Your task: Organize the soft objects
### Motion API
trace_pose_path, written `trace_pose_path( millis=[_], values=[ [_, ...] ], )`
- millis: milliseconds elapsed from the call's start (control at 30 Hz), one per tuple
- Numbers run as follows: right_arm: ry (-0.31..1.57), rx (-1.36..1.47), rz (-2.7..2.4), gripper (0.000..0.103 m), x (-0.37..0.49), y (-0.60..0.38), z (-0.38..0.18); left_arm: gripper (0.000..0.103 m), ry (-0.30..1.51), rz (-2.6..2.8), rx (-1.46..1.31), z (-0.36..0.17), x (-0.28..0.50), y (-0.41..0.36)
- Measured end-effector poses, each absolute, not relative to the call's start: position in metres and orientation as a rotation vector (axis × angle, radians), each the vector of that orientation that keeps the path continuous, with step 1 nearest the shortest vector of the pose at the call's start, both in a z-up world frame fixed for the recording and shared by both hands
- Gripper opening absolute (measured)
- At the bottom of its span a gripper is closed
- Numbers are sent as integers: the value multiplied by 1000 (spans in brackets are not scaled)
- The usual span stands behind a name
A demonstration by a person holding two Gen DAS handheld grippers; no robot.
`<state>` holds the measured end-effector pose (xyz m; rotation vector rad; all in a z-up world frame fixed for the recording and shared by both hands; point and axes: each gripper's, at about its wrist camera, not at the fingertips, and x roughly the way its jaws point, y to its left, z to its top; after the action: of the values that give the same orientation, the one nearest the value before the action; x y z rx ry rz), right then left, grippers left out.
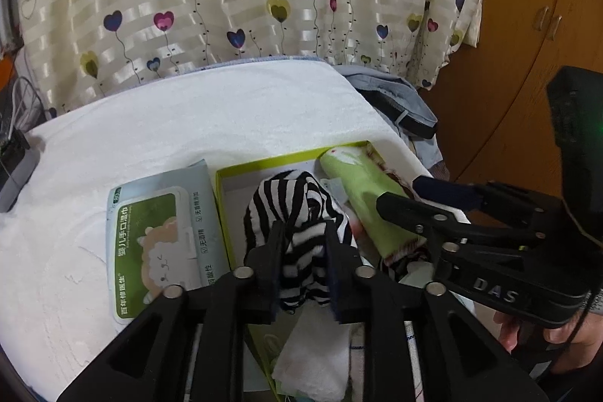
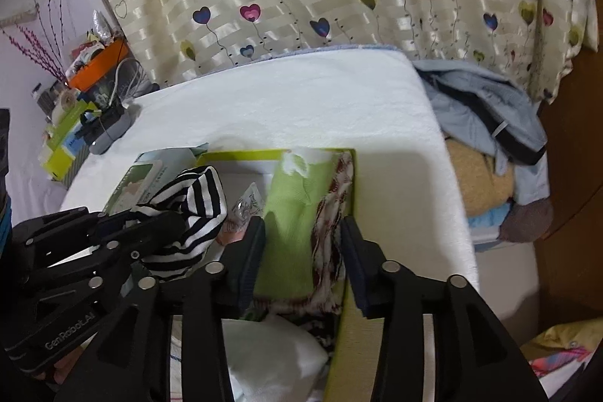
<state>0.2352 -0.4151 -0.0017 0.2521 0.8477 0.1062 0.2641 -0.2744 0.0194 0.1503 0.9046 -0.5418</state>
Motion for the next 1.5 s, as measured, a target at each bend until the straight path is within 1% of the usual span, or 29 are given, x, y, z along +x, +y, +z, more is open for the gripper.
trace_pose_path(
  millis=[133, 167, 667, 1033, 1267, 1500],
  values=[
    [814, 254, 117, 46, 228, -415, 9, 32, 892, -547, 141, 22, 261, -272],
    [810, 251, 115, 46, 226, -414, 11, 32, 889, -549, 138, 23, 260, -271],
    [697, 239, 127, 46, 158, -392, 57, 32, 765, -497, 121, 64, 198, -240],
    [657, 195, 124, 46, 108, -362, 79, 32, 699, -497, 95, 86, 143, -212],
    [635, 158, 127, 46, 83, -343, 90, 33, 669, -500, 78, 92, 116, -197],
    [640, 145, 126, 46, 64, -330, 85, 33, 665, -511, 45, 86, 98, -181]
  ],
)
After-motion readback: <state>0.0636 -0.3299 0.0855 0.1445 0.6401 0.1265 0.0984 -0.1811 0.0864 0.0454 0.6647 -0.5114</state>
